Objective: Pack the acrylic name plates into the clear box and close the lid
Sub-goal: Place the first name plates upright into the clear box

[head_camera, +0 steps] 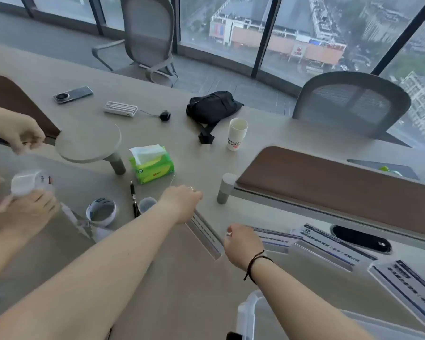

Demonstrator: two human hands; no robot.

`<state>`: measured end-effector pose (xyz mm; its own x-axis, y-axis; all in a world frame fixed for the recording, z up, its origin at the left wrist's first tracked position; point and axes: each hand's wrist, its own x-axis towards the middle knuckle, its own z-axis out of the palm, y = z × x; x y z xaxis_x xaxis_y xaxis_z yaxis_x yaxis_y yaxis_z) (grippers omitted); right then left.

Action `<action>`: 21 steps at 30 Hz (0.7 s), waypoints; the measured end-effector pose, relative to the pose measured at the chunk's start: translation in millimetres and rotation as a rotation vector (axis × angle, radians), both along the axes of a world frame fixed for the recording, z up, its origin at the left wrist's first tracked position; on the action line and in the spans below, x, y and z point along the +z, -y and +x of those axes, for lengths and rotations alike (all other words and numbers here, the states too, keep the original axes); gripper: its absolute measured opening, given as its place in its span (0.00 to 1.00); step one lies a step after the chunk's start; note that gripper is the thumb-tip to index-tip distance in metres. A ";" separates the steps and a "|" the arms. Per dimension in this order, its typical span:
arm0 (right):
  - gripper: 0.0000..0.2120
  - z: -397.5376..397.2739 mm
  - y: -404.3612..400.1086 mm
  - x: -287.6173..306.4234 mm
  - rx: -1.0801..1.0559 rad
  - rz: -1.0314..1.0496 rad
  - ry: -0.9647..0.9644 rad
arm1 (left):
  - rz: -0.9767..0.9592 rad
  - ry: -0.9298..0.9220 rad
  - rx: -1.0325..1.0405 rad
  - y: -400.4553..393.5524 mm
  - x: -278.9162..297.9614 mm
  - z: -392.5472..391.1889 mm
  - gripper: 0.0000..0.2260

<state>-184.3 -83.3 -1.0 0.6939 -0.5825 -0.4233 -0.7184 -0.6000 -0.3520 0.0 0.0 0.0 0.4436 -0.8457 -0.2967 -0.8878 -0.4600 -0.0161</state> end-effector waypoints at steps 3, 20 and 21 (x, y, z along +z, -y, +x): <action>0.13 8.0 -2.2 -15.2 0.059 -0.026 -0.048 | 0.091 0.058 -0.038 2.2 -10.8 3.2 0.18; 0.11 17.4 -11.1 -22.1 0.200 -0.109 -0.106 | -0.047 0.112 -0.063 -19.2 -15.7 10.4 0.13; 0.10 16.3 -10.1 -18.2 0.201 -0.110 -0.091 | -0.071 0.123 -0.067 -21.4 -11.4 11.6 0.12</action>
